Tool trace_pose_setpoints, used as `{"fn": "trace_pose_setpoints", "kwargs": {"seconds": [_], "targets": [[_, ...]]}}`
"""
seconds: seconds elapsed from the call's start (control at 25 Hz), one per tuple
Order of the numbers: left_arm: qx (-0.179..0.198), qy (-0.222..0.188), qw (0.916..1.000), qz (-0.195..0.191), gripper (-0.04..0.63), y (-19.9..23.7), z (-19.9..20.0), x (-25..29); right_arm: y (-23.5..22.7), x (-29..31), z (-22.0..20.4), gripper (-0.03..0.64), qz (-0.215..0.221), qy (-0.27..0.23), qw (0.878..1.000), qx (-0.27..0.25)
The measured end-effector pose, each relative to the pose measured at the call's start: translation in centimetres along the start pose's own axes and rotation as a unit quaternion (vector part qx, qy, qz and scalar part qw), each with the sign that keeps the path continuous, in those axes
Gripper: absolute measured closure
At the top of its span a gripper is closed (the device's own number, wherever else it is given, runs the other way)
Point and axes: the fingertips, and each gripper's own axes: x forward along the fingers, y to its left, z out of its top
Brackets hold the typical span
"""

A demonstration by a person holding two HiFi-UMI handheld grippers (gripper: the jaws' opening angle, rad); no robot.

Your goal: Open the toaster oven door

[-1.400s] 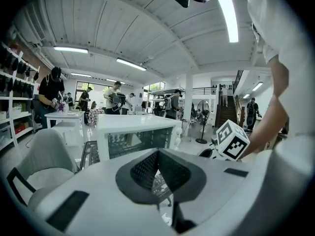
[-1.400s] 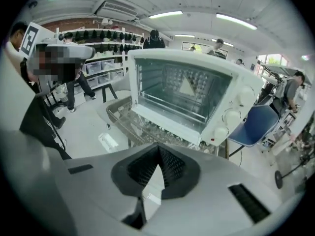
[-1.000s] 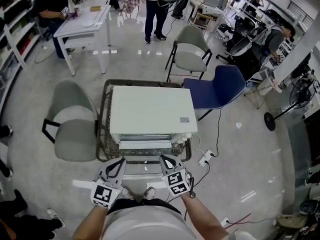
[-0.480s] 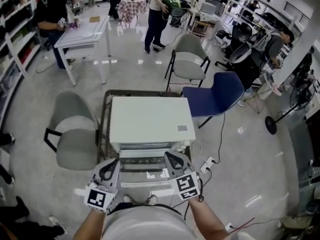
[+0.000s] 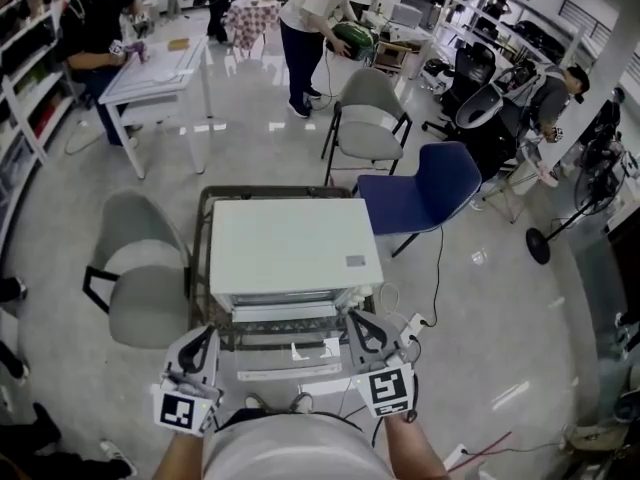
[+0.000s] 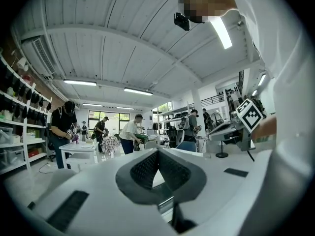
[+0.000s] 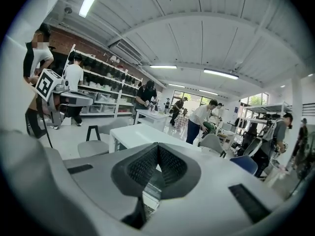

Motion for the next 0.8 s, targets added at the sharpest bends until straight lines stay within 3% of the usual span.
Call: {"fn": "trace_pose_setpoints", "kwargs": {"seconds": [0.8], "targets": [[0.014,0.000,0.9999,0.004,0.578,1.3,0.6,-0.4,-0.1,-0.4,1.7,0.595,-0.020,-0.015,1.000,-0.014]]}}
